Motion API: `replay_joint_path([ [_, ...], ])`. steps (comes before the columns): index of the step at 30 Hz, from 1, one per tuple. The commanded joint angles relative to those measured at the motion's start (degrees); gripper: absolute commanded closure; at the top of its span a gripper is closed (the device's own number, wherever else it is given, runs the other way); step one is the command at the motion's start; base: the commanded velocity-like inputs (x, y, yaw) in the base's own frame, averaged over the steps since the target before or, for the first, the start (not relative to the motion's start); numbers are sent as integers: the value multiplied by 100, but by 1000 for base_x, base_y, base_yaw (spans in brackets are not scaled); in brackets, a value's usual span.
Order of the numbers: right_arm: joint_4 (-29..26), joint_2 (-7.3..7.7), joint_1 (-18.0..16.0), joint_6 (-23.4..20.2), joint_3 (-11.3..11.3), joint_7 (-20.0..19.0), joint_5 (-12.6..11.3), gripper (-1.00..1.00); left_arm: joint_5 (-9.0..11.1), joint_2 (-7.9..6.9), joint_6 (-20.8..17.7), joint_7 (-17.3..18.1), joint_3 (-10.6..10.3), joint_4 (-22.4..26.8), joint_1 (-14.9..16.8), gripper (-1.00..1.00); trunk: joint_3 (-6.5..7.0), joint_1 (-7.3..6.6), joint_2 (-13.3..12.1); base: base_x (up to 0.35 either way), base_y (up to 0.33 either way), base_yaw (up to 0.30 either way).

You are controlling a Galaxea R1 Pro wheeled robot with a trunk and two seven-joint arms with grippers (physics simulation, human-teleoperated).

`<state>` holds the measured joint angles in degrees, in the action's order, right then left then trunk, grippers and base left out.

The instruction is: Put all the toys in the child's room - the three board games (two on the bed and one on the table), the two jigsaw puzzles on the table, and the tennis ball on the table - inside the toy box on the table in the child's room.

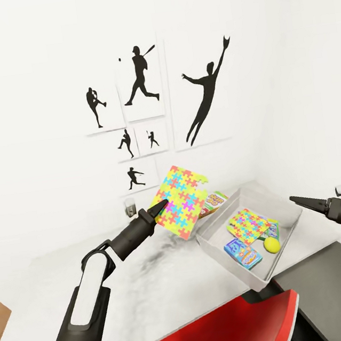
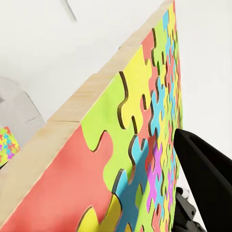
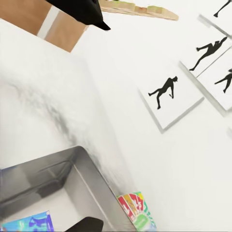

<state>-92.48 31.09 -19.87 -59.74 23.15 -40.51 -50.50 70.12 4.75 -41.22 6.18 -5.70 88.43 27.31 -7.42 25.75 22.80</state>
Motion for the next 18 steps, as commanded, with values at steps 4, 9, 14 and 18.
replay_joint_path([
  [4,2,17,-8,-26,5,-36,29,-100,-17,14,-20,-12,2,2,3,100,-6,4,12,0,9,-260],
  [9,-1,31,-8,-26,6,-36,29,-100,-26,28,-18,-30,-1,-16,7,100,10,4,12,0,2,-274],
  [14,0,30,-8,-26,5,-36,28,-100,-35,32,-18,-36,-1,-28,10,100,27,4,12,0,1,-277],
  [18,1,29,-8,-26,5,-36,29,-100,-47,34,-18,-37,2,-32,11,100,39,4,12,0,0,-278],
])
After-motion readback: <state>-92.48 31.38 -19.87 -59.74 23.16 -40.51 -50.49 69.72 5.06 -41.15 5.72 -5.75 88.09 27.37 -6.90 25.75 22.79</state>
